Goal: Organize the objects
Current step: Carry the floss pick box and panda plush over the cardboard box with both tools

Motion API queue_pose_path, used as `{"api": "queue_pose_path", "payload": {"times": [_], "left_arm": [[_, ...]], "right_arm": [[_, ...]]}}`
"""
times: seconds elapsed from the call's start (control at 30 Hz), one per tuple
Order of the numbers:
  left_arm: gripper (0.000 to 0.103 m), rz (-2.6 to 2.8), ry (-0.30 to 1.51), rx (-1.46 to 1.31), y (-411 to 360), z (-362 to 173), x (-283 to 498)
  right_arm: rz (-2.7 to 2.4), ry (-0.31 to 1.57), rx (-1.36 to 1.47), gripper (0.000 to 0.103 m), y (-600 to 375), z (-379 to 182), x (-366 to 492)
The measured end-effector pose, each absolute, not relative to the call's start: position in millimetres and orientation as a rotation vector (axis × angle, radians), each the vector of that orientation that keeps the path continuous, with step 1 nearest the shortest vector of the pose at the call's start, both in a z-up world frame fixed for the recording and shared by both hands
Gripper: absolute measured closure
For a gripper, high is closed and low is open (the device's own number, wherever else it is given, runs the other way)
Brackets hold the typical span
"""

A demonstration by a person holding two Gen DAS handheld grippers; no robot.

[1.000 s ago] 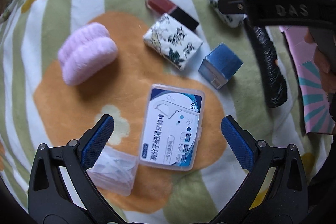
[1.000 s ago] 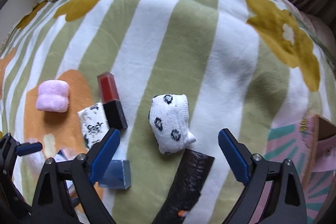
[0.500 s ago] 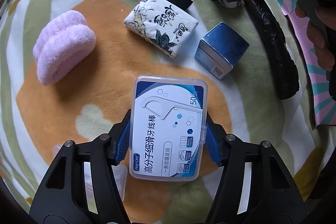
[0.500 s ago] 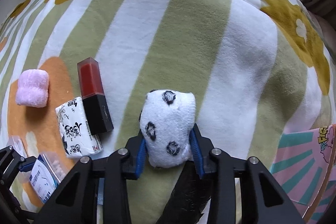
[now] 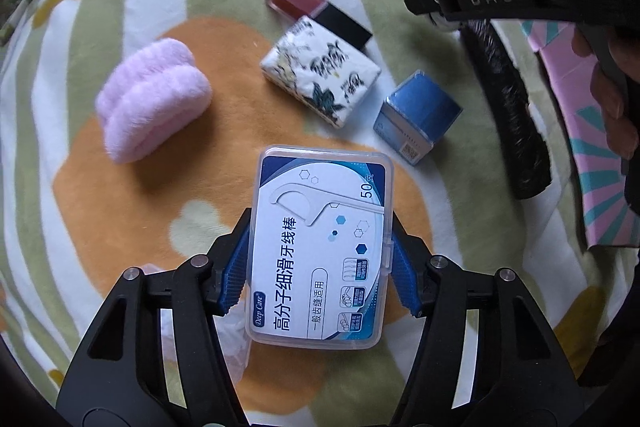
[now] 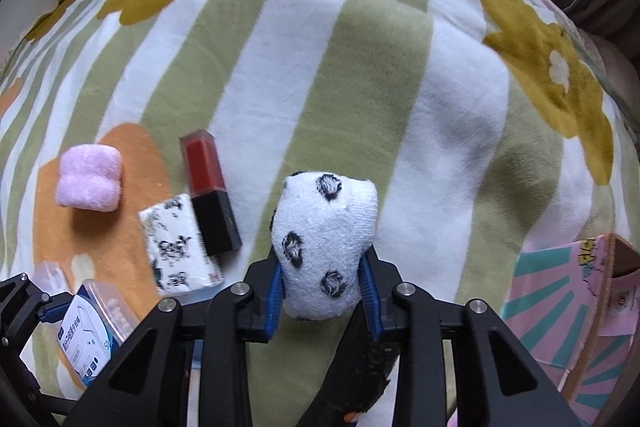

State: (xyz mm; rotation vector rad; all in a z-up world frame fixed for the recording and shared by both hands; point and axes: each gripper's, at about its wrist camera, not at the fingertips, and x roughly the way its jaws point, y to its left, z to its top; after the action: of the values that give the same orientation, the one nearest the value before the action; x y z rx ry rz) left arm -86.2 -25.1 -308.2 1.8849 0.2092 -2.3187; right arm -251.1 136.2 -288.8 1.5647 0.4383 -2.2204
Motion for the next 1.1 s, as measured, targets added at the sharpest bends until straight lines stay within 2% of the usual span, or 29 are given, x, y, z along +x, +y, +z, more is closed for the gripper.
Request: {"api": "queue_pose_path", "payload": {"times": [0.27, 0.33, 0.37, 0.5, 0.87, 1.1], "left_arm": [[0.046, -2.381, 0.203, 1.790, -35, -259, -47], [0.046, -2.391, 0.194, 1.779, -35, -239, -90], [0.046, -2.444, 0.122, 1.807, -36, -234, -96], [0.046, -2.480, 0.099, 1.774, -25, -219, -114], [0.046, -2.559, 0.106, 1.602, -14, -121, -81], [0.046, -2.598, 0.131, 1.508, -9, -67, -46]], "right_arm": [[-2.250, 0.414, 1.506, 0.072, 129, -225, -226], [-2.258, 0.415, 1.490, 0.072, 130, -207, -214], [-2.264, 0.416, 1.482, 0.072, 123, -199, -210], [-2.280, 0.392, 1.467, 0.072, 126, -165, -193], [-2.357, 0.337, 1.396, 0.072, 143, -73, -122], [-2.403, 0.255, 1.401, 0.072, 159, -40, -74]]}}
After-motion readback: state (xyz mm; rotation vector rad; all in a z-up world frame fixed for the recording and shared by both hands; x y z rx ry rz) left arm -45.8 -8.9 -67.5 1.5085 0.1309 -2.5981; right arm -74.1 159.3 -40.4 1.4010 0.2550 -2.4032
